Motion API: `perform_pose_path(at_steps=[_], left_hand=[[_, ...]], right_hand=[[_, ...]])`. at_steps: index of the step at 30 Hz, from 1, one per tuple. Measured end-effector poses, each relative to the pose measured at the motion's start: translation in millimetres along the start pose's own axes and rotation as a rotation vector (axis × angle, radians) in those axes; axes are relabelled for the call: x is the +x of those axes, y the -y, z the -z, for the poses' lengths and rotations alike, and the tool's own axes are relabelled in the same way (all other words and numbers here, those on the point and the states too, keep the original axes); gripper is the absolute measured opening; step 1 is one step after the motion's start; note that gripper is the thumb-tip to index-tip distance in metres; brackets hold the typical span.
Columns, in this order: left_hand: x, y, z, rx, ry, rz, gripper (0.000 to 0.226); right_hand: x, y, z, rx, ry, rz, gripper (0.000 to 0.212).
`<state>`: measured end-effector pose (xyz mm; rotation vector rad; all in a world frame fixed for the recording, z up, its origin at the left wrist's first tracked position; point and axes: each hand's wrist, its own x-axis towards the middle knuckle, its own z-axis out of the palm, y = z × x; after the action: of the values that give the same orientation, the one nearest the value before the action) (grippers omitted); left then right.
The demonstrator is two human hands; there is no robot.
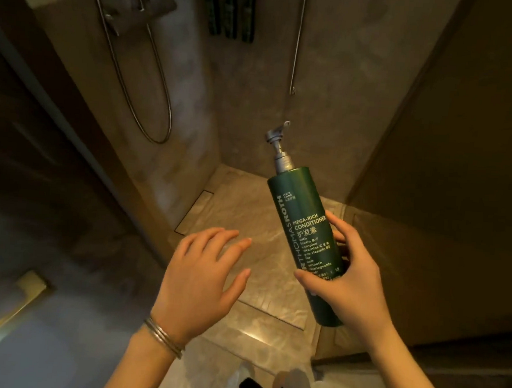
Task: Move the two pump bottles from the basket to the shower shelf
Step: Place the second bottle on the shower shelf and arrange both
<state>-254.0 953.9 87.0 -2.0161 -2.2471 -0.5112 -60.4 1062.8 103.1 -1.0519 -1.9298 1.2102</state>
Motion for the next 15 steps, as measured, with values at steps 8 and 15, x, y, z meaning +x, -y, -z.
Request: perform_pose_path(at_steps=[8,15], left_hand=[[47,44,-21,-0.059,0.046,0.008,0.046],[114,80,-36,-0.029,0.032,0.06,0.046]], right_hand=[[57,-5,-20,-0.069,-0.005,-0.069,0.09],[145,-10,-25,-0.05,0.016,-0.022,0.086]])
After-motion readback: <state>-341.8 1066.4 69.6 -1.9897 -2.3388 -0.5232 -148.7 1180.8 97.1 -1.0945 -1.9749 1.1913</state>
